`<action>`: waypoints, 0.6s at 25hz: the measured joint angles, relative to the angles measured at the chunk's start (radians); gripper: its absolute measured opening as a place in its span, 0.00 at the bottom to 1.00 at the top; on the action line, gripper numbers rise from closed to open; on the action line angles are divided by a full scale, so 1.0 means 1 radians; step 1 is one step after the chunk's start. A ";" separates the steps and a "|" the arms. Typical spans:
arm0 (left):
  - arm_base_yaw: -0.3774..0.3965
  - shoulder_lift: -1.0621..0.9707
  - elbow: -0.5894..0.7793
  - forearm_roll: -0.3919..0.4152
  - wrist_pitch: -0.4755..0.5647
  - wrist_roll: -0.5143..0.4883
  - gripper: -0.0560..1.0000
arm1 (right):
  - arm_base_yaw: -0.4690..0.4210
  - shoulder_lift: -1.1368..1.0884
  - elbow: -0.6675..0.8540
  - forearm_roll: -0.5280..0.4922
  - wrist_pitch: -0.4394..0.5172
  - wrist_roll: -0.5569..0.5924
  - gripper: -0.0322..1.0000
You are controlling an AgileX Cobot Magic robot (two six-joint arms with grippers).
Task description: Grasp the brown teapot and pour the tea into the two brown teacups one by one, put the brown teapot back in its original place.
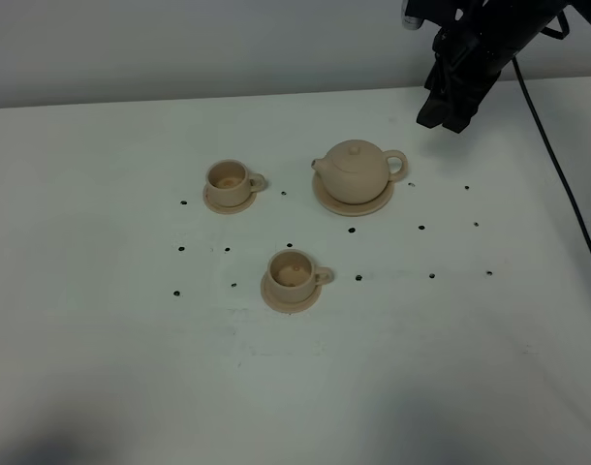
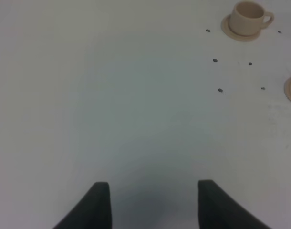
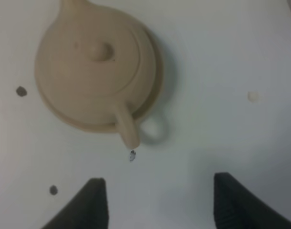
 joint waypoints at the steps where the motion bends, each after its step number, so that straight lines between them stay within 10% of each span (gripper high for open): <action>1: 0.000 0.000 0.000 0.000 0.000 0.000 0.43 | 0.001 0.019 -0.032 -0.003 0.004 -0.009 0.50; 15: 0.000 0.000 0.000 0.000 0.000 0.000 0.43 | 0.080 0.077 -0.109 -0.072 0.011 -0.178 0.43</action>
